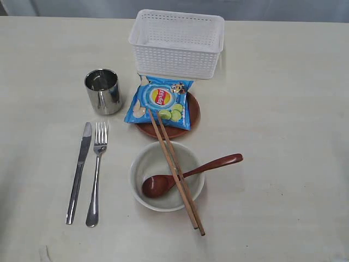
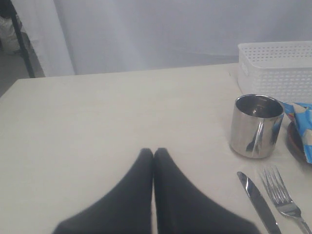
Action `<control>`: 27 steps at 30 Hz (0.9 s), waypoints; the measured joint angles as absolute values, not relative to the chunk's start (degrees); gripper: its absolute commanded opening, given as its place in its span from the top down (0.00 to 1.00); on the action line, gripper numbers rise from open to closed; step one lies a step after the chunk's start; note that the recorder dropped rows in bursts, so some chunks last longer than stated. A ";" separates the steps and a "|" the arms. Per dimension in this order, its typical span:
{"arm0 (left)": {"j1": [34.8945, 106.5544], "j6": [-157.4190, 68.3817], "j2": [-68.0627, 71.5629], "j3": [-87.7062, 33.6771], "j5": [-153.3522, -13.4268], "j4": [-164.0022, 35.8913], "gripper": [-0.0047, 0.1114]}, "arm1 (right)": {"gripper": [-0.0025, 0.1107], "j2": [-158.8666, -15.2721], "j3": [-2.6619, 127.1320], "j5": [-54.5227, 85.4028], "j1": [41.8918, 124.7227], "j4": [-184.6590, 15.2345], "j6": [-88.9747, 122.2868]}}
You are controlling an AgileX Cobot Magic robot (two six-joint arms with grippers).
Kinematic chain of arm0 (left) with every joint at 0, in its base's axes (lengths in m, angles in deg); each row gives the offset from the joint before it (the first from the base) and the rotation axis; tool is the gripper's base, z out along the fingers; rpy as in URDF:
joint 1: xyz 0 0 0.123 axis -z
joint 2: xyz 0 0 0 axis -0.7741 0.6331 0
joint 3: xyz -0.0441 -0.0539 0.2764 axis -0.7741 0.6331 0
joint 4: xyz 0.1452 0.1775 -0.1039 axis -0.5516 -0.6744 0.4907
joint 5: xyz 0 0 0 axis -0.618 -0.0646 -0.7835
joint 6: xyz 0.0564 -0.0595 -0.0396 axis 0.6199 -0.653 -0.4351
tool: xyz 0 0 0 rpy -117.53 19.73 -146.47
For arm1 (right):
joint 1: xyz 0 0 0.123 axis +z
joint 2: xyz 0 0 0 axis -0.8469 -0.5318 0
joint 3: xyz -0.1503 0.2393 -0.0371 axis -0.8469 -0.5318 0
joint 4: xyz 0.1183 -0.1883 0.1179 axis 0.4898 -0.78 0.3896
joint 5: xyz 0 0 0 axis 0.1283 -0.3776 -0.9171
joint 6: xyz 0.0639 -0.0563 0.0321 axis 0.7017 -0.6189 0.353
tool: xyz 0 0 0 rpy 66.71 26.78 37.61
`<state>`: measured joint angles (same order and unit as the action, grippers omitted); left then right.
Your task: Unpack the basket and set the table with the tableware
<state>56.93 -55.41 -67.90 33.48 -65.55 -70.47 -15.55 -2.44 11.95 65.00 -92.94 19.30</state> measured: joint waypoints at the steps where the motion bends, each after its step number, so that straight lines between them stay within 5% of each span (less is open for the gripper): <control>1: 56.93 -55.41 -67.90 33.48 -65.55 -70.47 0.96 | 0.98 -15.55 -2.44 11.05 65.00 -93.14 19.30; 27: 56.93 -55.41 -67.90 33.48 -65.55 -70.47 0.96 | 0.98 -15.55 -2.44 -2.87 65.00 -93.38 19.20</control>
